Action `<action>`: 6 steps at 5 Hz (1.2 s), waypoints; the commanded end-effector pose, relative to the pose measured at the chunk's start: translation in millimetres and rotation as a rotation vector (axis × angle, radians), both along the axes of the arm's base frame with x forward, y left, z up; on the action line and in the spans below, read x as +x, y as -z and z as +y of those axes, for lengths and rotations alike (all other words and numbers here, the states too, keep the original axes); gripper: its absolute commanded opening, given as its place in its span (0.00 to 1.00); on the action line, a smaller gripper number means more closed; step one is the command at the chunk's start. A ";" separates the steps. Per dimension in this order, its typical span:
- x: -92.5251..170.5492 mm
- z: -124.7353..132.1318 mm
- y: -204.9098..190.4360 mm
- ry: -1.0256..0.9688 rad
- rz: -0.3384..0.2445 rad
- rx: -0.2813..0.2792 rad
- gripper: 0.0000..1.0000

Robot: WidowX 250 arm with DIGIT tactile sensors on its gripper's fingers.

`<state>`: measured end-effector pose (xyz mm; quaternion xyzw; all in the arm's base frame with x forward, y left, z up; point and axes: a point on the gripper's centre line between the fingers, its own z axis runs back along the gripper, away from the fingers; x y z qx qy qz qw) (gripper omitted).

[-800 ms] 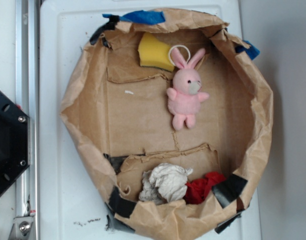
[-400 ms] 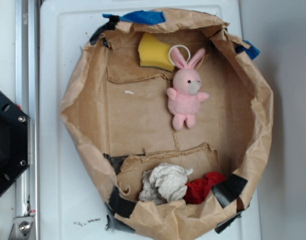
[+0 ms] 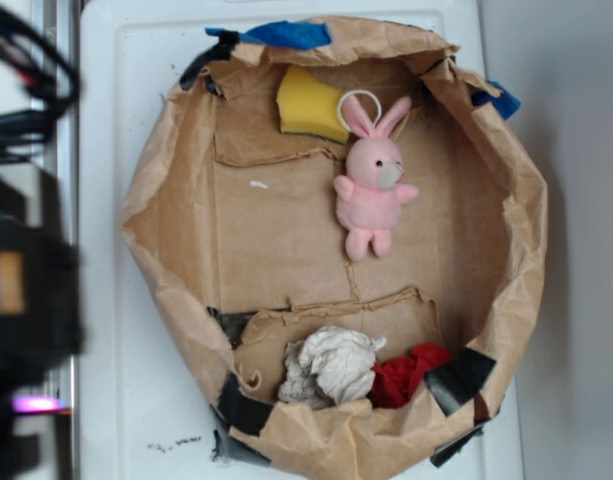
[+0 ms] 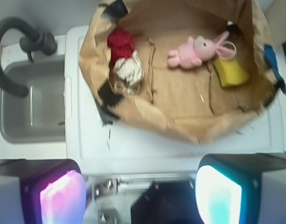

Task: Grab the white paper.

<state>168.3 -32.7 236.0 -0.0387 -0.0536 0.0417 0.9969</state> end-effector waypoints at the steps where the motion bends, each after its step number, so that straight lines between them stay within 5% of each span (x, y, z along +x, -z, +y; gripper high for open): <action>1: 35.4 17.9 44.5 -0.005 -0.115 0.015 1.00; 4: 56.6 43.8 61.3 -0.155 -0.091 -0.044 1.00; 6: 52.2 41.0 110.4 -0.168 -0.070 0.028 1.00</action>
